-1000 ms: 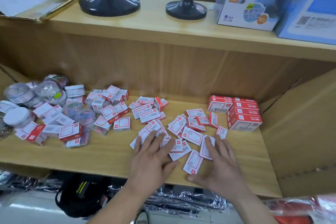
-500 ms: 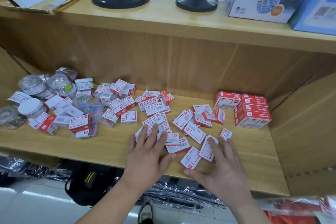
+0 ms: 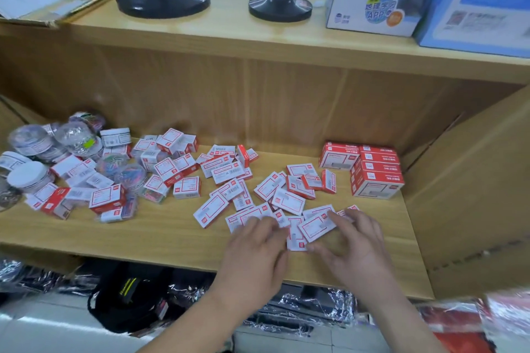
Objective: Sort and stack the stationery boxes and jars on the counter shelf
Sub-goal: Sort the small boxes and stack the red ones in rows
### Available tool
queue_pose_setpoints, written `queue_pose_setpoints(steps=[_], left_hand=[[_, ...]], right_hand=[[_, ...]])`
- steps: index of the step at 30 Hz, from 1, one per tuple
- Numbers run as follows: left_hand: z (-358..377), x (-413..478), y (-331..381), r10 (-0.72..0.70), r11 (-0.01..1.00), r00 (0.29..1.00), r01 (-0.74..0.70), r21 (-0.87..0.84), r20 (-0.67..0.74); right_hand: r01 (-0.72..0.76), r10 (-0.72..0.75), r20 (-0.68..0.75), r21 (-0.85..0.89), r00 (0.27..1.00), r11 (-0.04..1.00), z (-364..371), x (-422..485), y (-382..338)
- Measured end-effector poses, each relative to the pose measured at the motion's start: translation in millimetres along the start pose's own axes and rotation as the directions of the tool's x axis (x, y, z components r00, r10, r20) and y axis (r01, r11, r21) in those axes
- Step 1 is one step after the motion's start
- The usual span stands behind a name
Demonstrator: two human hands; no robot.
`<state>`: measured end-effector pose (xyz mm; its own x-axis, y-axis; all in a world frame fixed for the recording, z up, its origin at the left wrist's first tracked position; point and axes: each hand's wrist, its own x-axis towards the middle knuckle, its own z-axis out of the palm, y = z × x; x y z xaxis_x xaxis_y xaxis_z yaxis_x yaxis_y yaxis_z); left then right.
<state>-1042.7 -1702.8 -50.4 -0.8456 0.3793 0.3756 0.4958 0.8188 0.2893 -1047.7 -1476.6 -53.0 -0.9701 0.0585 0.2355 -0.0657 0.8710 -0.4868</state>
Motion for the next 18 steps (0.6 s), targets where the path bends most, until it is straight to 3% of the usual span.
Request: queue_pose_setpoints(steps=[4, 7, 10, 13, 18], left_hand=[[13, 18, 25, -0.066, 0.989, 0.993, 0.053, 0.138, 0.095], [18, 29, 32, -0.122, 0.974, 0.984, 0.095, 0.205, 0.126], [21, 27, 34, -0.156, 0.980, 0.983, 0.142, 0.142, 0.094], [28, 16, 31, -0.161, 0.987, 0.985, 0.162, -0.022, 0.061], [17, 6, 27, -0.099, 0.987, 0.995, 0.095, -0.133, -0.028]], right_hand=[[0.096, -0.092, 0.284, 0.001, 0.954, 0.995, -6, 26, 12], [0.186, -0.116, 0.439, -0.119, 0.891, 0.975, -5, 35, 17], [0.228, -0.166, 0.359, -0.137, 0.918, 0.964, -9, 37, 23], [0.200, -0.127, 0.329, -0.199, 0.936, 0.959, -16, 37, 30], [0.127, -0.056, 0.298, -0.226, 0.953, 0.966, -24, 31, 39]])
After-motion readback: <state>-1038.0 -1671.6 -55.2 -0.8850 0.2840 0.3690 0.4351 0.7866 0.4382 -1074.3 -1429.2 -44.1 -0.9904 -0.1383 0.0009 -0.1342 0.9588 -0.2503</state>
